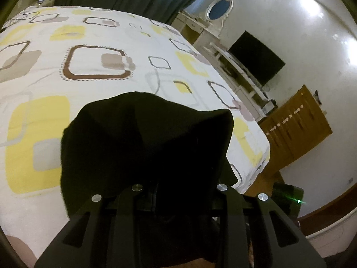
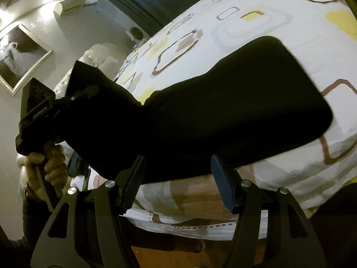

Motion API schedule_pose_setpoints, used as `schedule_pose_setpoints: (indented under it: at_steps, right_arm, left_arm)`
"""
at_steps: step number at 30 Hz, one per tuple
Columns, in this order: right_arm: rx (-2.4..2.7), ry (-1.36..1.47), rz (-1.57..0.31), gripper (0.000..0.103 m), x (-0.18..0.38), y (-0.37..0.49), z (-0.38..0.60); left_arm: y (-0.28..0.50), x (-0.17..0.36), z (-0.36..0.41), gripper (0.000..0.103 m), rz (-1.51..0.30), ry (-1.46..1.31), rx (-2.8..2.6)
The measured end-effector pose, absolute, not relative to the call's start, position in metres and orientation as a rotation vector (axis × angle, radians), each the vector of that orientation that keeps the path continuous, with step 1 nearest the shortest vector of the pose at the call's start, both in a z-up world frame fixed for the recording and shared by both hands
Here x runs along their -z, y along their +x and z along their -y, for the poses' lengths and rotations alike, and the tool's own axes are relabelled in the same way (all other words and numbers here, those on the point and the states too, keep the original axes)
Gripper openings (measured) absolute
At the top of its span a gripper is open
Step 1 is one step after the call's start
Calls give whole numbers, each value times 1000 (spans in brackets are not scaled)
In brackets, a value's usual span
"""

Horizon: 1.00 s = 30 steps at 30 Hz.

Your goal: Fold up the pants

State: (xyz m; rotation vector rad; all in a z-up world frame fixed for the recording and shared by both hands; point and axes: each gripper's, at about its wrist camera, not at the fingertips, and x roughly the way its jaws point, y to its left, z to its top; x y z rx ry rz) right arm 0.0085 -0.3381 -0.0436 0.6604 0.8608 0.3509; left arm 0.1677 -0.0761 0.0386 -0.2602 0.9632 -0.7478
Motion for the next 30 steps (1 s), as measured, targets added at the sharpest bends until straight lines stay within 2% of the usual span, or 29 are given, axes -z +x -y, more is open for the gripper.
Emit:
schedule_pose_setpoints:
  at_steps: [30]
  right_arm:
    - [-220,869,-777,61,66,-37,439]
  left_arm:
    - [157,-4,241,28,-1049,3,636]
